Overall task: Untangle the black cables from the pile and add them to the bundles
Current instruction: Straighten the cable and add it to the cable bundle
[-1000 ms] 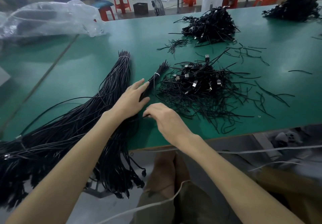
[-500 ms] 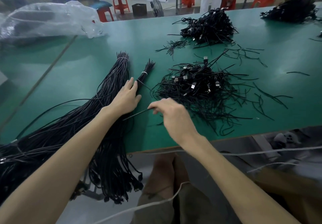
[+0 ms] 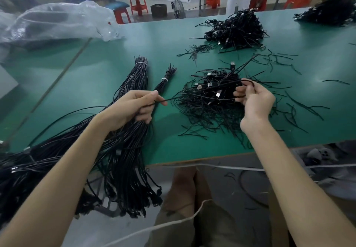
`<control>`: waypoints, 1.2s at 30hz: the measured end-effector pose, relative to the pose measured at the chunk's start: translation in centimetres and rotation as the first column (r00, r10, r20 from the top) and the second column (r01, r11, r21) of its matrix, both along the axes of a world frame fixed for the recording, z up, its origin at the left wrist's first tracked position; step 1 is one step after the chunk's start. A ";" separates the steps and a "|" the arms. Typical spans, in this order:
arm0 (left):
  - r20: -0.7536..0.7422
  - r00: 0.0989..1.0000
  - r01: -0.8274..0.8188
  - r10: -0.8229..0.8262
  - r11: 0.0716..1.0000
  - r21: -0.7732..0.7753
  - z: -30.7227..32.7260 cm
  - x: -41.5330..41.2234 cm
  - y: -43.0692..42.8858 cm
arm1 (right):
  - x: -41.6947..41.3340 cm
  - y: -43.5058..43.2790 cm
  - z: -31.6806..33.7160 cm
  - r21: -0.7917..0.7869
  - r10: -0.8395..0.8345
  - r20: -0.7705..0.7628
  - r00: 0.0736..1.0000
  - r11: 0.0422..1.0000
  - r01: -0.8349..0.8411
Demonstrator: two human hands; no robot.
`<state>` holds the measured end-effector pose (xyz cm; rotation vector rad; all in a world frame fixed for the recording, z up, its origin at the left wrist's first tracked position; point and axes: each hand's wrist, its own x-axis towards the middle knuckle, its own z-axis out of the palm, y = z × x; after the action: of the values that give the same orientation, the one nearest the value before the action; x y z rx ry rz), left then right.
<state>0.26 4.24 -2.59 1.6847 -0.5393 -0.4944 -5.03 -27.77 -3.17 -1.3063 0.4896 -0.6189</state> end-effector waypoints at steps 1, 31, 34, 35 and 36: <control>-0.022 1.000 0.004 -0.006 0.997 -0.076 0.2 0.1 0.4 | 0.0 -0.6 -0.2 0.090 -0.040 0.002 0.999 0.995 0.040; -0.063 0.998 -0.006 0.002 0.999 -0.053 -0.1 -2.7 -3.8 | -4.0 6.5 -3.6 -0.923 0.297 -0.235 0.925 0.230 -0.308; -0.153 0.988 -0.055 0.018 0.969 -0.239 -0.7 -2.7 -2.4 | -4.2 6.5 -3.8 -0.850 0.335 -0.184 0.924 0.418 -0.321; -0.196 0.980 -0.077 0.013 0.945 -0.318 -0.9 -2.6 -2.0 | -4.2 6.4 -3.8 -0.834 0.337 -0.180 0.924 0.446 -0.325; -0.242 0.970 -0.104 0.005 0.912 -0.396 -1.2 -2.6 -1.7 | -4.4 6.3 -3.8 -0.824 0.337 -0.175 0.925 0.464 -0.325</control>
<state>-2.34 2.49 -3.75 1.2184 -0.3866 -0.4948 -9.39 -21.44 -6.97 -2.2730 -0.1626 -0.5337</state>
